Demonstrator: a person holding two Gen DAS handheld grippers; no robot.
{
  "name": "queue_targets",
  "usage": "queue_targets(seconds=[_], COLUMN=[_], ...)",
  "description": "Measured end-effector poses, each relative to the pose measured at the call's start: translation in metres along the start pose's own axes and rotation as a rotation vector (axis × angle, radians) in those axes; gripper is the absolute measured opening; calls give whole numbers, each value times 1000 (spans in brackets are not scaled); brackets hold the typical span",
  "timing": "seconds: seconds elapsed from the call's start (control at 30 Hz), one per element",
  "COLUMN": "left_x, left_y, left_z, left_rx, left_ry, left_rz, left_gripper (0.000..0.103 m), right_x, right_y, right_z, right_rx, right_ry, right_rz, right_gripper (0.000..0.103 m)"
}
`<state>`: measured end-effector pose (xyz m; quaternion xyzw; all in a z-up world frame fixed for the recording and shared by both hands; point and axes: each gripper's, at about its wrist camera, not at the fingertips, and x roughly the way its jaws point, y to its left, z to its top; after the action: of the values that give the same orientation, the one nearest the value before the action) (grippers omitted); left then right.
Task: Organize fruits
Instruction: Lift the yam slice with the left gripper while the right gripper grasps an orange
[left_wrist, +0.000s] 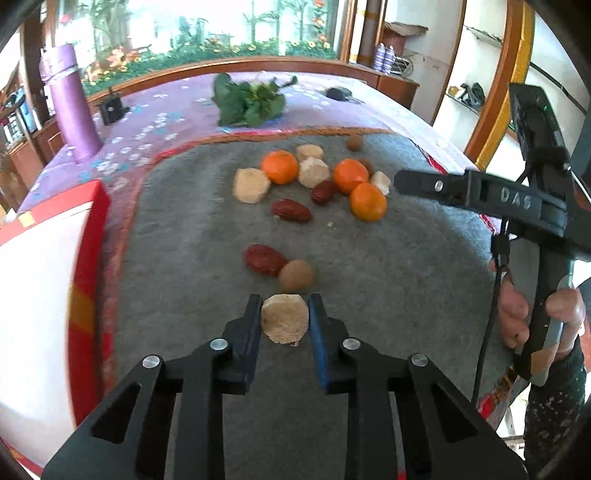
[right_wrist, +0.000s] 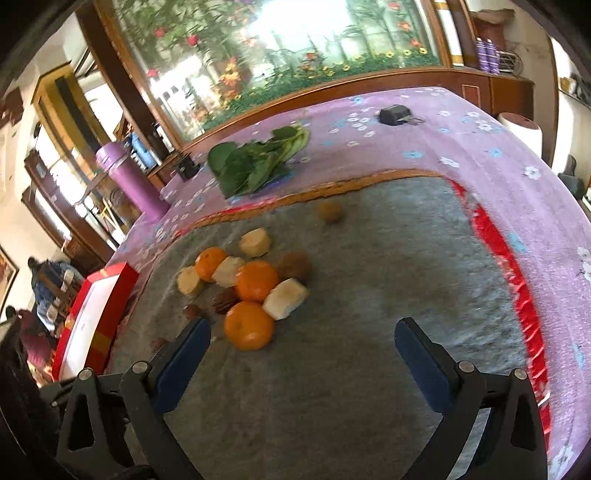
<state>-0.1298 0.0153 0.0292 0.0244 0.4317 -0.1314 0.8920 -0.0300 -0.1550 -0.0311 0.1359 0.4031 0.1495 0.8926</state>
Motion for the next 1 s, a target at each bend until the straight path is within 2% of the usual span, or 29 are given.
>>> queue_targets(seconds=[0.1,0.17,0.23,0.33,0.4,0.47,0.53,0.73,0.87,1.0], left_x=[-11,-17,-20,-24,-26,-29,-31,-40,-48,-63], left_y=[7,12,15,20,25,30,32,40,48,60], left_z=[-1,-2,-4,-6,-6,-6,-6,-8,-10,-12], left_rx=[-10,-16,-18,-30,-43,-57,-62,-87,-109,-137], left_ry=[-23,-34,-37,-45,-48,-53,-61,-78,-97,-129], left_rz=[17,18,13,5,-2,-3,-6,-13,-8,1], left_gripper=[22,22,22,22,22,22,22,22,22,22], right_x=[8,16,25,38,39,40,40,36,30,21], right_y=[17,31,40,42,43,45,46,45,41,49], right_z=[-2,-4,-4,-4,-4,-4,-4,-7,-9,-15], right_rx=[-20,-49,-69,-48,-44,-55,-60,-64,-35,-22], right_ry=[28,47,65,107,95,93,91,87,82,74], right_rz=[9,-20,-70,-99,-116,-151,-182,-228,-186,-37], right_gripper=[99,95,85,81,77,71,60,35,35,35])
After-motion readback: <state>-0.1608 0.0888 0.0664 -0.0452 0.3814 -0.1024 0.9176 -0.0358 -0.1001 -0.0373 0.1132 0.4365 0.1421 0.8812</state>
